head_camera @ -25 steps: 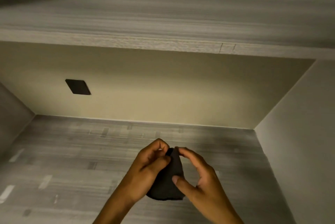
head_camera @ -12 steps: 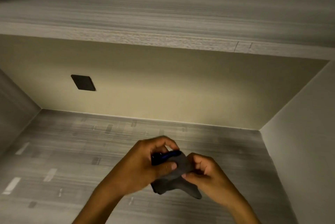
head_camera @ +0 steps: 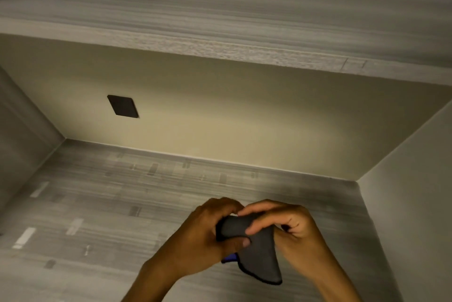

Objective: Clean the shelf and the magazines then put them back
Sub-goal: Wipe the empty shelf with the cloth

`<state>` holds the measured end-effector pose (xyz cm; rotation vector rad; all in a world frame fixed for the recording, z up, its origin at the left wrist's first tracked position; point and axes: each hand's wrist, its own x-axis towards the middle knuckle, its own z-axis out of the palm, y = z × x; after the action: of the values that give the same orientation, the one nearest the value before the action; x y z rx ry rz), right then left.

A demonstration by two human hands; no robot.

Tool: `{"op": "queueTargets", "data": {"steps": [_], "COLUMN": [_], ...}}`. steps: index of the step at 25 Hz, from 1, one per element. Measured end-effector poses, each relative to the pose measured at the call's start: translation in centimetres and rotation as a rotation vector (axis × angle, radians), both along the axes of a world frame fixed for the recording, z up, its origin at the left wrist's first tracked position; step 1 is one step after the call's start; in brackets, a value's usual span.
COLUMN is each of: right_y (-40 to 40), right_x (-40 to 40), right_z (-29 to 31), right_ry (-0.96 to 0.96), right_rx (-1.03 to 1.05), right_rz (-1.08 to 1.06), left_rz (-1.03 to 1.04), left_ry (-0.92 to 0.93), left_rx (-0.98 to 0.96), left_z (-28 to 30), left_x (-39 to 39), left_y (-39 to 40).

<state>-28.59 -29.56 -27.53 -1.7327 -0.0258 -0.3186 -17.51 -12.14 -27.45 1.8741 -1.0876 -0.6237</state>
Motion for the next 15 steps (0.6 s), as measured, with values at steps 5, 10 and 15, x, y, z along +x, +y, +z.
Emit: {"op": "queueTargets", "data": {"steps": [5, 10, 15], "right_y": [-0.9, -1.1, -1.4], "right_x": [-0.6, -0.9, -0.8], "right_z": [0.0, -0.4, -0.4], "right_ry": [0.230, 0.060, 0.132], "right_rx": [-0.205, -0.069, 0.117], "right_rz": [0.002, -0.109, -0.177], "left_rz": [-0.068, -0.118, -0.074], "left_ry": [0.267, 0.246, 0.230], "left_rx": [-0.040, 0.055, 0.011], "left_z": [-0.2, -0.3, -0.8], "left_x": [1.0, 1.1, 0.7], "left_y": [-0.4, -0.8, -1.6]}}
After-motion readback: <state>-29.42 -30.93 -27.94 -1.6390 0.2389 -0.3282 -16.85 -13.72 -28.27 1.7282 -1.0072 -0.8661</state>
